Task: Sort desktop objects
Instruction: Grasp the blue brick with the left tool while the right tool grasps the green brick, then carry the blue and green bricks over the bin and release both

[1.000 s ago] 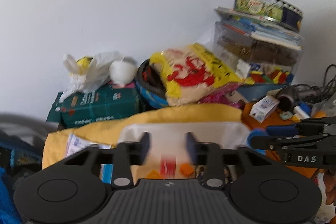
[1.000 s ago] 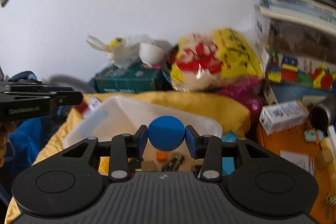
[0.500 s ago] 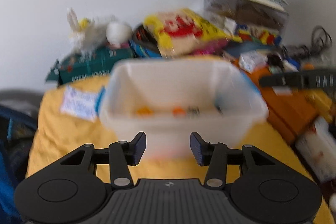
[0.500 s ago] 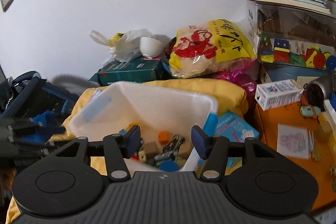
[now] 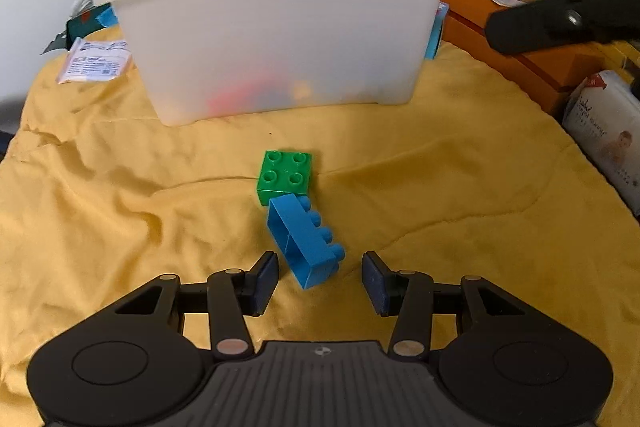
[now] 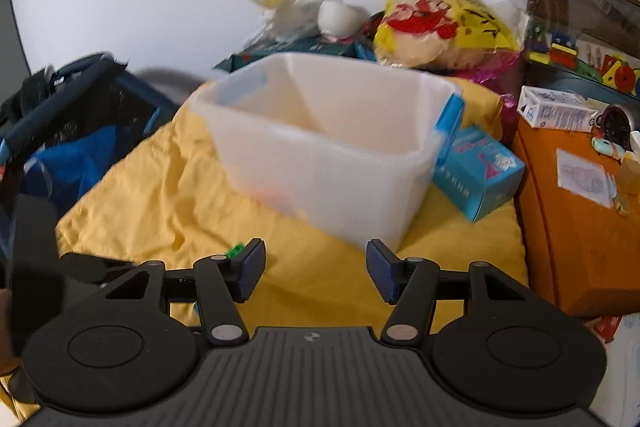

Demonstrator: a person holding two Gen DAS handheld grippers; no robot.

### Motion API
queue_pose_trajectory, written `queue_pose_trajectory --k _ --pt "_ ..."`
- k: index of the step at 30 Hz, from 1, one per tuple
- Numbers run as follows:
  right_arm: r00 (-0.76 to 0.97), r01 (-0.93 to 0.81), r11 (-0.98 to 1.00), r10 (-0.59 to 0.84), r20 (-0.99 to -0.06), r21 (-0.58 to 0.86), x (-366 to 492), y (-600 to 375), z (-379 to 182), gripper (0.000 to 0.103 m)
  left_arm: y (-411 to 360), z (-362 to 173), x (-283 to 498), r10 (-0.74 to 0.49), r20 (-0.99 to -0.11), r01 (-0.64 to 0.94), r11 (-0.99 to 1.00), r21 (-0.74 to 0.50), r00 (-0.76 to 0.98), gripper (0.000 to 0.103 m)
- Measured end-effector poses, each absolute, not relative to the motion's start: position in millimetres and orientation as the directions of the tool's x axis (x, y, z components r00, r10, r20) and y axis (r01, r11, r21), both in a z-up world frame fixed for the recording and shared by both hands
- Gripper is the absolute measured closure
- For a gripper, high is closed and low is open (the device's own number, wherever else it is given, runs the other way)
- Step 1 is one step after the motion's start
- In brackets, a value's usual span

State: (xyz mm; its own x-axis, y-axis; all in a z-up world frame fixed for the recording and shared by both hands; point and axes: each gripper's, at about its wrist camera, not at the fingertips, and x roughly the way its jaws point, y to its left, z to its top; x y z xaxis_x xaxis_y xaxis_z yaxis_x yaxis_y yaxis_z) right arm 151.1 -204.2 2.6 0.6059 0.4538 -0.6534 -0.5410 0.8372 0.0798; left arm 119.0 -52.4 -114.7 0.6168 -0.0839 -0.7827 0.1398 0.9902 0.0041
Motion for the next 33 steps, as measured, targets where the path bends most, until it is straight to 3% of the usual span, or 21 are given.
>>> queue_pose_trajectory --k 4,18,22,24,28,33 --pt "0.589 -0.564 0.824 0.454 -0.669 0.063 146 -196 -8 0.037 -39 -111 117 -0.093 -0.762 0.146 0.989 0.002 0.641 0.078" --pt "0.502 -0.692 0.721 0.486 -0.715 0.004 173 -131 -66 0.038 8 -72 92 -0.048 -0.709 0.044 0.999 -0.023 0.704 0.079" --pt "0.479 -0.737 0.675 0.49 -0.728 -0.031 180 -105 -84 0.043 22 -58 80 -0.034 -0.697 0.02 0.999 -0.028 0.716 0.079" --pt "0.457 -0.759 0.65 0.494 -0.74 -0.035 183 -97 -90 0.061 27 -52 76 -0.03 -0.691 0.007 0.999 -0.036 0.722 0.079" --pt "0.437 -0.756 0.654 0.509 -0.742 0.004 183 -100 -87 0.065 32 -39 78 -0.021 -0.673 -0.019 0.998 -0.053 0.739 0.079" --pt "0.496 -0.71 0.7 0.573 -0.652 0.077 172 -133 -35 0.065 28 -6 94 -0.023 -0.623 -0.026 0.997 -0.071 0.782 0.079"
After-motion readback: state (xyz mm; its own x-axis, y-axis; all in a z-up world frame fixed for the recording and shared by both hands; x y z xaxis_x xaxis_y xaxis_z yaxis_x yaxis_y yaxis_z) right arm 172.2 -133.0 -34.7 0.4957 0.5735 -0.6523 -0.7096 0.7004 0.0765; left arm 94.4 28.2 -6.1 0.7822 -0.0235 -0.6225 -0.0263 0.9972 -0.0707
